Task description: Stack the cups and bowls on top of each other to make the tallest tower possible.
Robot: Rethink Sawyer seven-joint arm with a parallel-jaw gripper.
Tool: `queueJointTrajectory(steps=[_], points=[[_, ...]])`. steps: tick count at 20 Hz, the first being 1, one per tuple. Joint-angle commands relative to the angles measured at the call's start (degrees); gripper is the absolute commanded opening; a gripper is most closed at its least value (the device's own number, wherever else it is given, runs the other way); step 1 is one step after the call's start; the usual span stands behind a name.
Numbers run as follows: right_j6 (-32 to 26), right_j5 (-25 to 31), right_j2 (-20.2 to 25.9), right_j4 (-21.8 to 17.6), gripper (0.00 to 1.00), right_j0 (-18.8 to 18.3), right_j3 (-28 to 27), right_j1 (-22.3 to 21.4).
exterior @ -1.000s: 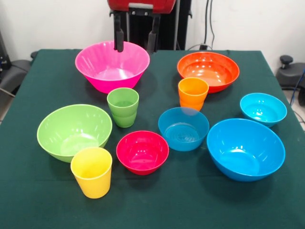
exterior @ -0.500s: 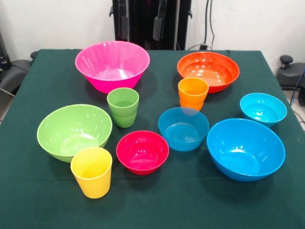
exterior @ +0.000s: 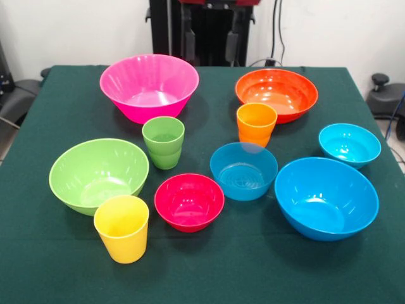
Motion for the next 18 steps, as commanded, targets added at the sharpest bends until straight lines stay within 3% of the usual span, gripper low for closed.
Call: queueJointTrajectory(steps=[1,8,18], points=[[3.68,-6.24,-1.70,-6.11,1.00,2.53,2.26,7.10],[6.78,-10.93,-5.08,-6.05,1.00,4.76,2.08,9.21],[8.55,-12.62,-8.95,-3.46,1.00,7.64,2.12,10.02]])
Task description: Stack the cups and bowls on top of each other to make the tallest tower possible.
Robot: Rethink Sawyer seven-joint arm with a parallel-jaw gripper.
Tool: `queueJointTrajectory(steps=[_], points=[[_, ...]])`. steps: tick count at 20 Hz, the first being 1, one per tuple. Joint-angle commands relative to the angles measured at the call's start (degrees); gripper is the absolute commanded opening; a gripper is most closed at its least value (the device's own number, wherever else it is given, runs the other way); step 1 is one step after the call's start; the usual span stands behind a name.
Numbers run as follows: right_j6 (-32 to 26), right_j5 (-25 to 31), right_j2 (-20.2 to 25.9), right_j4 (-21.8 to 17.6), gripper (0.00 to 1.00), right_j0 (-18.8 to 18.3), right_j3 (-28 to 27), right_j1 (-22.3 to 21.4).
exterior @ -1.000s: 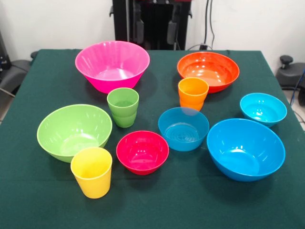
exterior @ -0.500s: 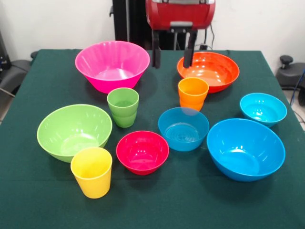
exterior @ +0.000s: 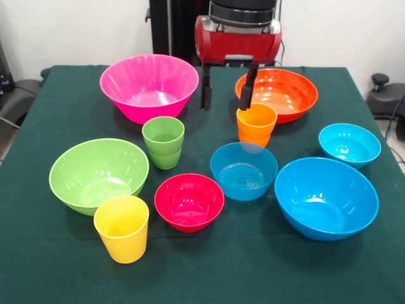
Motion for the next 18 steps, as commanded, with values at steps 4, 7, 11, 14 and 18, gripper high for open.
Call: queueJointTrajectory(steps=[4,7,11,14,18], points=[[10.05,-3.50,-4.46,-1.98,1.00,3.44,2.27,3.03],[10.67,-3.89,-5.38,-1.22,1.00,4.19,2.07,3.53],[11.93,-6.94,-6.90,-1.11,1.00,5.22,1.90,5.56],[12.41,-8.95,-7.78,-0.76,1.00,5.77,1.49,7.24],[11.76,-9.06,-8.54,-0.24,1.00,6.17,1.27,7.40]])
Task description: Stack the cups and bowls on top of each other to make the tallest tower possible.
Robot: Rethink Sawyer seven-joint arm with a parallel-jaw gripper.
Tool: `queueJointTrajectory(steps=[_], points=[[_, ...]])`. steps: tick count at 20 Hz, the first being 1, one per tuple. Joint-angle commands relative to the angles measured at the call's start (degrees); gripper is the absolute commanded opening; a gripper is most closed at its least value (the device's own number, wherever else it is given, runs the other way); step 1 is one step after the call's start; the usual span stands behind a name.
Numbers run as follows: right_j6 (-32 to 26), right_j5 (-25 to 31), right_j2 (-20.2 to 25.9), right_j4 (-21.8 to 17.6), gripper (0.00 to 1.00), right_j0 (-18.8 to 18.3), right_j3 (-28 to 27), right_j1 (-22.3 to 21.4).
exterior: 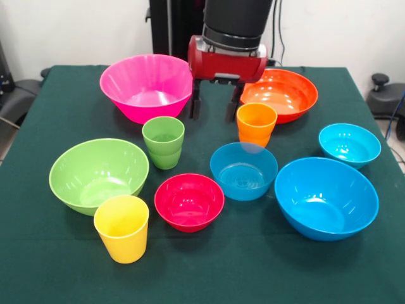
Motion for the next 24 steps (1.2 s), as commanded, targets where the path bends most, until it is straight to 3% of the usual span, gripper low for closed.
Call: queueJointTrajectory(steps=[1,10,24], points=[[9.60,-3.91,-0.76,-0.06,1.00,1.30,1.40,3.12],[9.20,-5.13,-1.33,0.13,1.00,0.96,1.80,3.24],[2.41,-2.03,0.84,0.47,1.00,-5.15,6.83,-2.74]])
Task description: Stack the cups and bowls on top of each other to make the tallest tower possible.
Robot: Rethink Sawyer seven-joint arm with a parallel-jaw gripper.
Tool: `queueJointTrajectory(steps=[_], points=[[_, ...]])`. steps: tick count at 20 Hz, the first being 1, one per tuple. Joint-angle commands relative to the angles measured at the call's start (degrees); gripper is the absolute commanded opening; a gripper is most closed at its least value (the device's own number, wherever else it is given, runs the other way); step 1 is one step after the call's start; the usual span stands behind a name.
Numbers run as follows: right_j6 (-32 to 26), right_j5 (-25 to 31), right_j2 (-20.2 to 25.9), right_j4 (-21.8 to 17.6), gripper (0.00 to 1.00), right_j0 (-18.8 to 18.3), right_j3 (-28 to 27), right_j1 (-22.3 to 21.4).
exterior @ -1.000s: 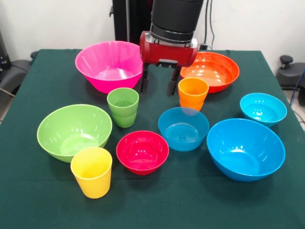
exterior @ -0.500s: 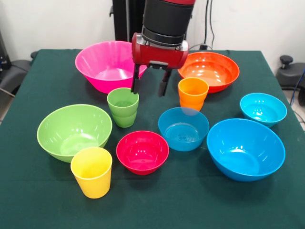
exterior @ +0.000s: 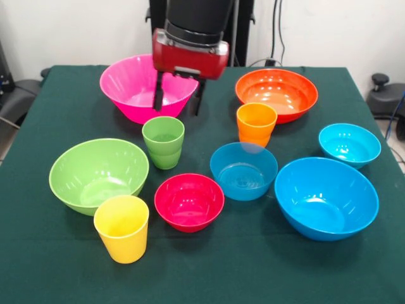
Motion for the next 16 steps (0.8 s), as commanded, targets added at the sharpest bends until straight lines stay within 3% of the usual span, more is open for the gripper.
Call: queueJointTrajectory(steps=[1,16], points=[[0.40,0.06,4.34,0.24,1.00,-3.04,4.77,-2.33],[0.97,1.41,5.41,0.40,1.00,-3.87,6.47,-3.57]])
